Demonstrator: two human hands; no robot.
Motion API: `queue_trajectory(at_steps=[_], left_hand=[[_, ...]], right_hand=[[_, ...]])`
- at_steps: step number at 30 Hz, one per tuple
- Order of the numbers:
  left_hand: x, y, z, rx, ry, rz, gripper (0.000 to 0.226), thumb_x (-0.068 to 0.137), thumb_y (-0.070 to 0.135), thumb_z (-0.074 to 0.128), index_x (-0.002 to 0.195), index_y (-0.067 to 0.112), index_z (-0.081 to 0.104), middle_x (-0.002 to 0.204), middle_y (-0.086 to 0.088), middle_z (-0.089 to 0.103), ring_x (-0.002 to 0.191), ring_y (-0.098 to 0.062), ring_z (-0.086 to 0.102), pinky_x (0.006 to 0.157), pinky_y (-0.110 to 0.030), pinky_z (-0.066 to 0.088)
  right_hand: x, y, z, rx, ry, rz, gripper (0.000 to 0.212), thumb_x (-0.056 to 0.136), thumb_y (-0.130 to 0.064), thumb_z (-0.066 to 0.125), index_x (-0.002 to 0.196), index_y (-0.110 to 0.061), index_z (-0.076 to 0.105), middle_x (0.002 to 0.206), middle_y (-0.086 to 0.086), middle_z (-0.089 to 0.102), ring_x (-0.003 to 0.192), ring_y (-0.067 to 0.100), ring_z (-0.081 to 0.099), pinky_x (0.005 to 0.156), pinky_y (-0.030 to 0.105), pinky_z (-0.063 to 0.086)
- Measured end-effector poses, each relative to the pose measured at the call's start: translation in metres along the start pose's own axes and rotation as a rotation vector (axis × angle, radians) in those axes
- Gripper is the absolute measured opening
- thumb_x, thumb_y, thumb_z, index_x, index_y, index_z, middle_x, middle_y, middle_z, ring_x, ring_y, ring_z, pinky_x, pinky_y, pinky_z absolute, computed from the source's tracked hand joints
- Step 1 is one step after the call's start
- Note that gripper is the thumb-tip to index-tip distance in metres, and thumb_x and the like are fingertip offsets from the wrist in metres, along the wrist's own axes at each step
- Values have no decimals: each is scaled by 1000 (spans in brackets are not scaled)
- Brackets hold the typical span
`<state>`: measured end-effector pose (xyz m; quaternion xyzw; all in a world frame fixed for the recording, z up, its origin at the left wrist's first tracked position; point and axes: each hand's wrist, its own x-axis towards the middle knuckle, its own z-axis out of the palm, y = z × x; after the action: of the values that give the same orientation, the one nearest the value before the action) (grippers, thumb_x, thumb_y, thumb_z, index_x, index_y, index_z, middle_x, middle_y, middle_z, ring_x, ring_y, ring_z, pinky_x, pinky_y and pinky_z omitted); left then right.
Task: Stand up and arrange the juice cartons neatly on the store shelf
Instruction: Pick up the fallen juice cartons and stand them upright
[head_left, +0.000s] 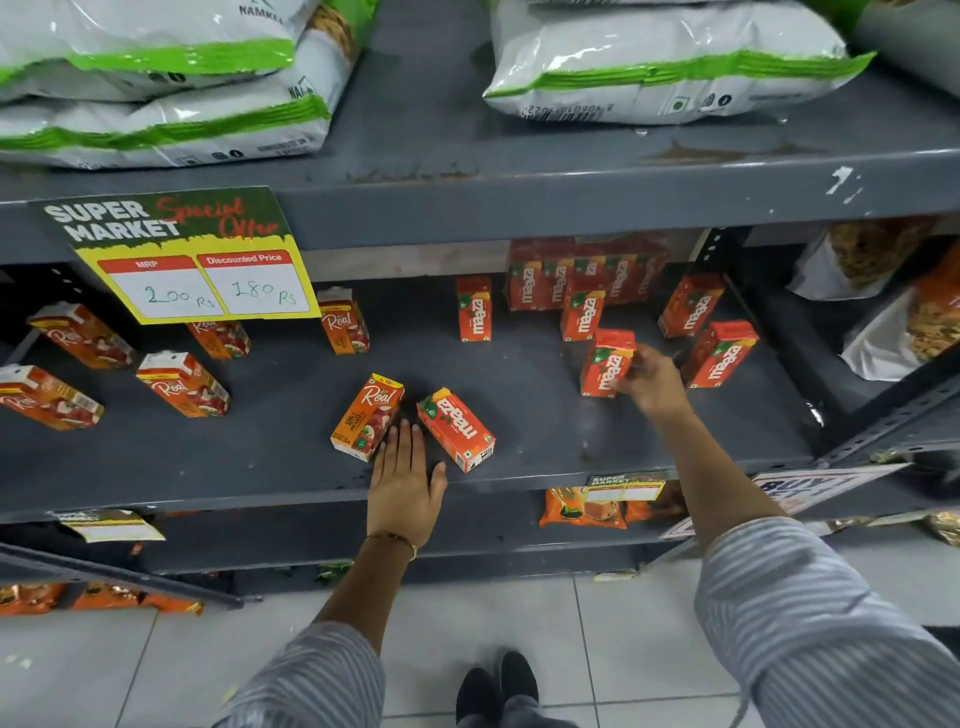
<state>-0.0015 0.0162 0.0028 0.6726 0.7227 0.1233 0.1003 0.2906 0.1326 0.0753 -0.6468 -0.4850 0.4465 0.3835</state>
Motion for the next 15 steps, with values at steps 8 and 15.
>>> queue_trajectory(at_steps=[8,15], left_hand=[[0,1,-1,2,4,5,91,83,59,-13,139,0,28,147,-22,33,138,-35,29,114,-43,19],[1,-1,2,19,10,4,72,87,48,11,140,2,27,148,-21,32,138,-34,27,115,-43,19]], right_hand=[[-3,12,11,-48,214,130,44,74,7,69,116,4,55,120,21,64,113,32,60,96,35,44],[-60,-7,101,-101,256,167,34,79,-25,71,102,-2,62,107,18,69,103,33,63,87,33,46]])
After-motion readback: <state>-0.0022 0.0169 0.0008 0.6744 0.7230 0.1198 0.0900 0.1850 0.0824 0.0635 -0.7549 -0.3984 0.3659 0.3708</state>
